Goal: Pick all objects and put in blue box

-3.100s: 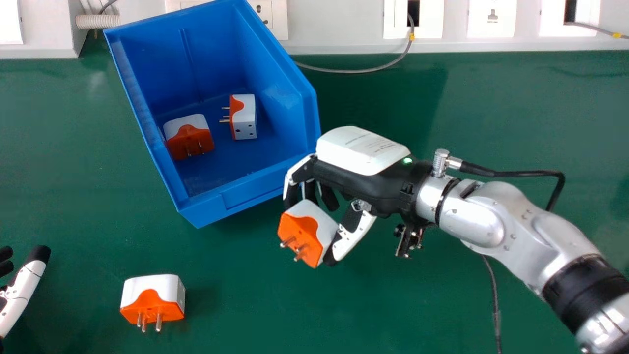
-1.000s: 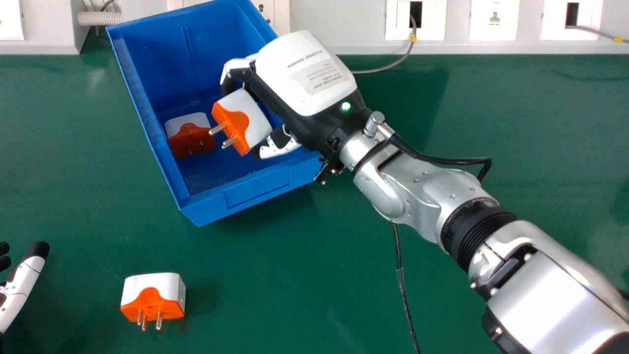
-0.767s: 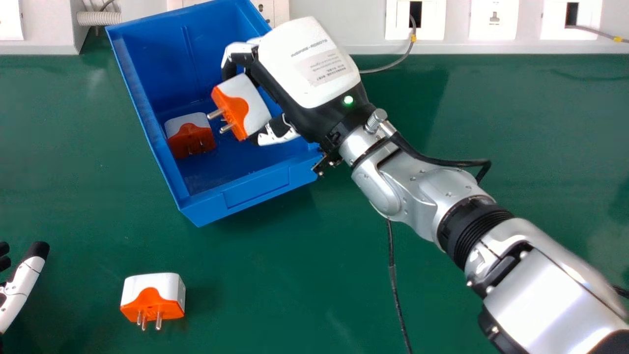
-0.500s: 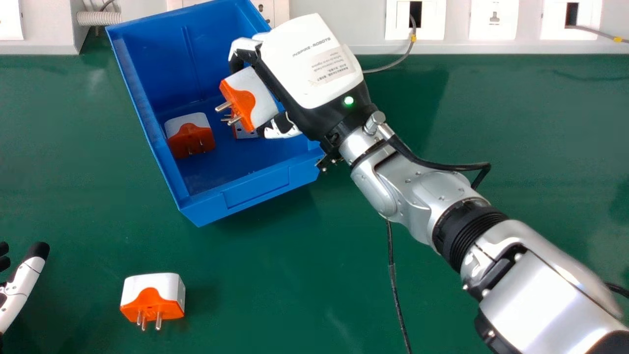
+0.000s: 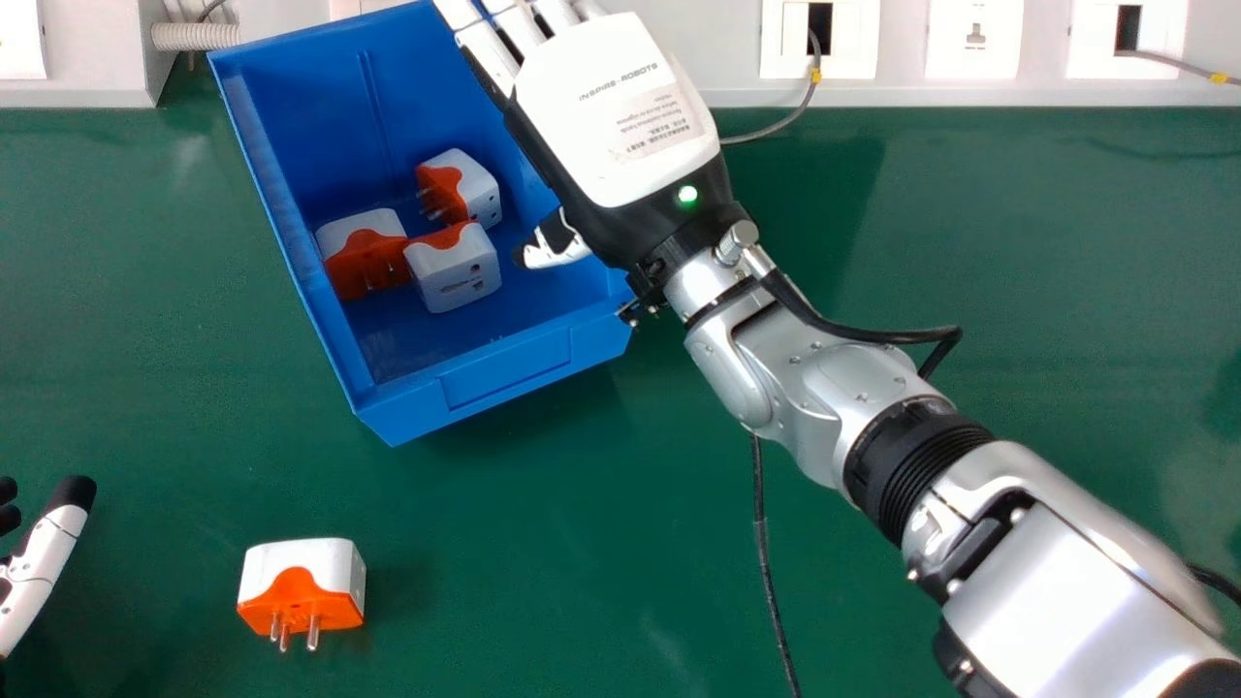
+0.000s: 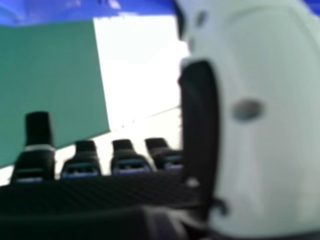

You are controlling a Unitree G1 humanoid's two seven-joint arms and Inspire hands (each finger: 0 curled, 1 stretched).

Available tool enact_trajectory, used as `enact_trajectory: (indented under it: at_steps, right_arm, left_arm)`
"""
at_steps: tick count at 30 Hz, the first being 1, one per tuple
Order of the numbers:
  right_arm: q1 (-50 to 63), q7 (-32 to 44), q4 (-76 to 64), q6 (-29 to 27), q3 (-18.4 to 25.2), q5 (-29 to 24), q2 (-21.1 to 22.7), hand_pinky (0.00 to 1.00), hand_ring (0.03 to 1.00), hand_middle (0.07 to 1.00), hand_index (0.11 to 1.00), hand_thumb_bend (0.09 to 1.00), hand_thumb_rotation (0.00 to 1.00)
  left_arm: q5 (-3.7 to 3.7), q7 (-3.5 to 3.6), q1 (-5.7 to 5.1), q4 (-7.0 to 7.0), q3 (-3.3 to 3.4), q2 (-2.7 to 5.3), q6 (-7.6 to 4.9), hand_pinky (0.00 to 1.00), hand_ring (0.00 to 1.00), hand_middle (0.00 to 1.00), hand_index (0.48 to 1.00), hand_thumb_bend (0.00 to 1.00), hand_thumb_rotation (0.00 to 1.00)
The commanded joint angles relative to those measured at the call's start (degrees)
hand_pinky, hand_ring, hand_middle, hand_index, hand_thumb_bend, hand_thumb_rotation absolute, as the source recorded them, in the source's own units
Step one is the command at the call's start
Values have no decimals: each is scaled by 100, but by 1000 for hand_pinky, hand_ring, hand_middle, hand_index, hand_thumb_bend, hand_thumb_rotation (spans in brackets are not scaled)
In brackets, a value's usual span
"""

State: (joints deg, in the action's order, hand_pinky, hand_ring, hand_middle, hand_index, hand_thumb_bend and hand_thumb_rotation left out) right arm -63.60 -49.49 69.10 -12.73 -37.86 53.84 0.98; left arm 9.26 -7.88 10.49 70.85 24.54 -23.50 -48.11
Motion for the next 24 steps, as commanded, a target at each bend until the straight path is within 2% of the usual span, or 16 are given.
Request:
enact_trajectory:
  at_steps: [1, 3, 7, 9, 10, 11, 13, 14, 16, 19, 20, 23, 24]
  right_arm:
    - [30, -446, -295, -131, 115, -147, 9, 918, 1000, 1000, 1000, 976, 130]
    - [177, -693, -523, -345, 161, -191, 75, 918, 1000, 1000, 1000, 979, 185]
    - [791, -1179, -1237, -1167, 302, -397, 233, 945, 1000, 1000, 1000, 975, 319]
    - [1203, -1511, -1514, -1586, 319, -437, 215, 945, 1000, 1000, 1000, 975, 328]
    - [1449, -1614, -1619, -1866, 311, -491, 184, 945, 1000, 1000, 1000, 975, 328]
    - [1787, -1679, -1701, -2265, 241, -543, 143, 936, 1000, 1000, 1000, 981, 366]
    - [2211, -1673, -1794, -2730, 156, -616, 86, 936, 1000, 1000, 1000, 981, 366]
    - [2372, -1589, -1808, -2909, 126, -656, 60, 867, 985, 1000, 1000, 991, 577]
    - [2678, -1319, -1813, -3210, 35, -726, 2, 790, 952, 1000, 1000, 998, 725]
    - [2952, -910, -1712, -3778, -137, -719, -57, 767, 926, 996, 1000, 1000, 761]
    - [2986, -788, -1636, -3973, -201, -699, -81, 755, 908, 980, 1000, 1000, 721]
    - [2989, -616, -1419, -4191, -401, -465, -127, 695, 836, 918, 1000, 1000, 627]
    - [2963, -530, -1369, -4227, -470, -393, -116, 692, 833, 915, 999, 1000, 627]
  left_arm:
    - [-96, 54, -246, 247, -84, 158, 369, 661, 717, 717, 733, 852, 343]
    - [-112, 31, -260, 242, -96, 157, 369, 657, 717, 717, 738, 852, 346]
    - [-102, 49, -288, 223, -92, 163, 341, 663, 722, 719, 740, 842, 332]
    - [-160, 2, -311, 219, -132, 135, 320, 663, 723, 719, 740, 842, 332]
    - [-162, 5, -319, 216, -133, 126, 316, 663, 723, 719, 740, 842, 332]
    - [-135, 27, -322, 210, -120, 127, 322, 662, 723, 719, 740, 840, 334]
    - [-70, 86, -321, 201, -89, 137, 326, 662, 723, 719, 740, 840, 334]
    - [-67, 90, -322, 200, -91, 134, 316, 663, 723, 720, 741, 845, 333]
    - [-80, 85, -322, 204, -97, 120, 320, 660, 718, 717, 736, 846, 328]
    - [-55, 138, -323, 202, -73, 114, 323, 669, 724, 720, 738, 854, 329]
    - [-62, 142, -328, 201, -74, 114, 310, 666, 723, 720, 739, 851, 330]
    - [-78, 128, -337, 198, -80, 121, 297, 671, 728, 722, 742, 846, 333]
    - [-101, 90, -341, 196, -94, 121, 295, 671, 728, 722, 741, 847, 333]
